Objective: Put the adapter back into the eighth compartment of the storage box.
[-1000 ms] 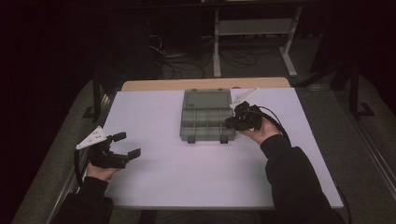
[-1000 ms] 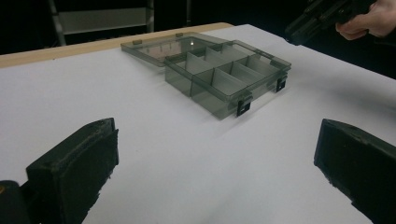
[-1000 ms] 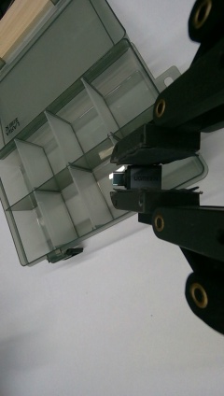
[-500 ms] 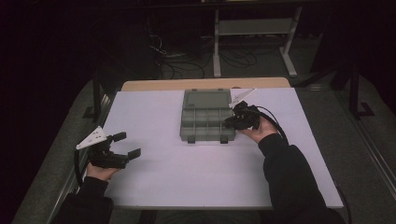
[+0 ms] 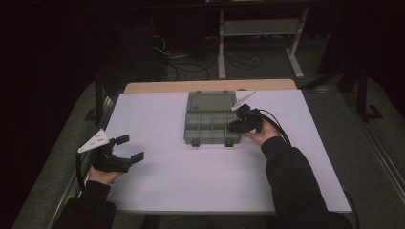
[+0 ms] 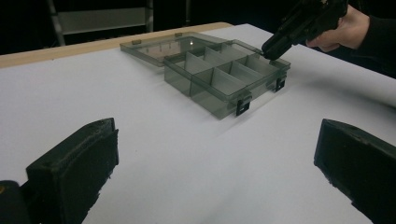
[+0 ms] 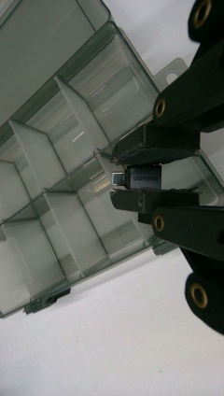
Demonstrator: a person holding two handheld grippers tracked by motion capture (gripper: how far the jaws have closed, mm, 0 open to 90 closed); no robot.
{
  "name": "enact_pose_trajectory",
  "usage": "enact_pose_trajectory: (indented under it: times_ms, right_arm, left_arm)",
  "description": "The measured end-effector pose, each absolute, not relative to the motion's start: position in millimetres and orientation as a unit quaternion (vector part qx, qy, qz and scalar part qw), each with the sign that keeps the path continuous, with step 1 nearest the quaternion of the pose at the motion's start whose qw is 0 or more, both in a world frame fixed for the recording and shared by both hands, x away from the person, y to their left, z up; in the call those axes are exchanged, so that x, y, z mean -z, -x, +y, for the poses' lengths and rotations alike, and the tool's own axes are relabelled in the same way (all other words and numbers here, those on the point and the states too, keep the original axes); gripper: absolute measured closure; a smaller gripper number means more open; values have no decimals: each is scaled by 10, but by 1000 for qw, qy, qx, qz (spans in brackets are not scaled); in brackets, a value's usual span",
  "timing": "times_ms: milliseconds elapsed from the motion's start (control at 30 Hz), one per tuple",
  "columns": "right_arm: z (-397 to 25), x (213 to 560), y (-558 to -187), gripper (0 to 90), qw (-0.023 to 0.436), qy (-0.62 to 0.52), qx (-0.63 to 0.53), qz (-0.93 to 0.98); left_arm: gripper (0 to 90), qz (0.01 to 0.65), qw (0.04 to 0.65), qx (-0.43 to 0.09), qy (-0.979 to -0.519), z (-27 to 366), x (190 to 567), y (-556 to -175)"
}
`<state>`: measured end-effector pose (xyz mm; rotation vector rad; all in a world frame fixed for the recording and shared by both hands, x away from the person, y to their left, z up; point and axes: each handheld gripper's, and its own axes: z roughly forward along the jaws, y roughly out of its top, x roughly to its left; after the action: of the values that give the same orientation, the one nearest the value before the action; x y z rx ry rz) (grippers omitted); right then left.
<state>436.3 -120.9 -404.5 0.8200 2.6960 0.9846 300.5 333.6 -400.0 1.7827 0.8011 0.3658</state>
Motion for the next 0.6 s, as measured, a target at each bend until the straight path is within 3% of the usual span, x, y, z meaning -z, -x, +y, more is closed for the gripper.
enact_pose_trajectory:
  times_ms: [367, 600]
  right_arm:
    - [-1222, 4096, -4409, 738, 79, -284, -322, 900]
    - [-1248, 4051, -4380, 629, 86, -290, -327, 895]
  left_arm:
    - [0, 338, 545, -154, -752, 3335, 4000, -3005]
    - [0, 337, 545, -153, -752, 3333, 3999, -3002]
